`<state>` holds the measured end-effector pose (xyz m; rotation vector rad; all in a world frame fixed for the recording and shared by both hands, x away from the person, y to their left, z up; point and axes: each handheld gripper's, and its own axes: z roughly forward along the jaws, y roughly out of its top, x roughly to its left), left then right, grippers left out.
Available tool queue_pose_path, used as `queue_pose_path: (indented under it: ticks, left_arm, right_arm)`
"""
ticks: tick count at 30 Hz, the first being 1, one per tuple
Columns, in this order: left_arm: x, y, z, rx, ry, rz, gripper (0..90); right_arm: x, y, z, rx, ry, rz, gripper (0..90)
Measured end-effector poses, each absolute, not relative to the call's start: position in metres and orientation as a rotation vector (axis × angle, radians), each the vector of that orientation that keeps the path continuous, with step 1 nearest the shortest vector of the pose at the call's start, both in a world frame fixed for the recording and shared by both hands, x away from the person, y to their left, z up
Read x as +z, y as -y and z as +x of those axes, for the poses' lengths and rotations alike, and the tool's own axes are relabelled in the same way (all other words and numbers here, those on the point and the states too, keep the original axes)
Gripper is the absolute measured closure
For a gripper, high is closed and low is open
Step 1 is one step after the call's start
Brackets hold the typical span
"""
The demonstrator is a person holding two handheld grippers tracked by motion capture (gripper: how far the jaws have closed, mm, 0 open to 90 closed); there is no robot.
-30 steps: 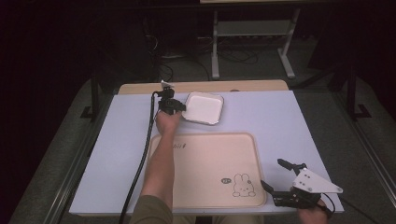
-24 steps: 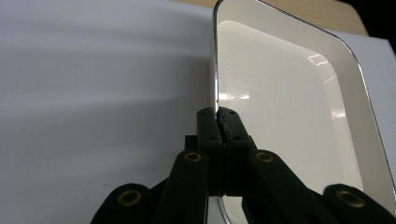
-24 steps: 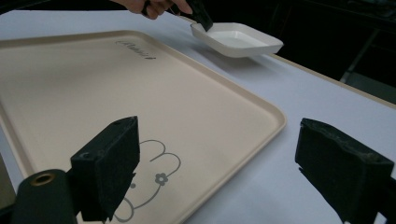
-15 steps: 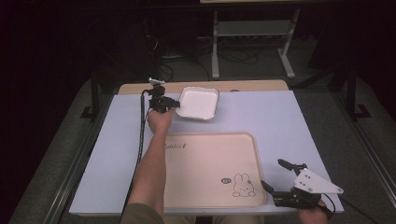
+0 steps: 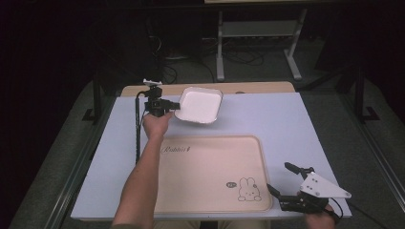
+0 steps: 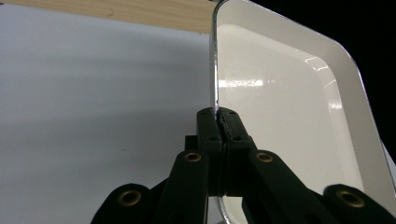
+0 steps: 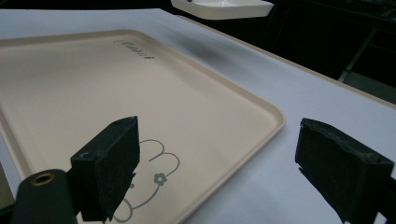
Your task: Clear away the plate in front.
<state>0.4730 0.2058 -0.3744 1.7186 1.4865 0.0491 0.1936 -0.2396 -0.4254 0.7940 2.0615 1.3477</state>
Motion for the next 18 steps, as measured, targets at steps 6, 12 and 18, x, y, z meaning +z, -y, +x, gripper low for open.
queue_pose_path:
  ticks: [6,12,18]
  left_arm:
    - [-0.364,-0.211,0.461,0.051,-1.441,1.740,88.9]
    - [-0.358,-0.214,0.448,0.053,-1.402,1.754,88.9]
    - [-0.363,-0.213,0.436,0.025,-1.371,1.764,88.9]
  right_arm:
    - [-0.426,0.239,0.194,1.341,-2.062,0.793,13.0]
    - [-0.425,0.239,0.193,1.340,-2.063,0.788,13.0]
    - [-0.425,0.239,0.194,1.337,-2.059,0.794,13.0]
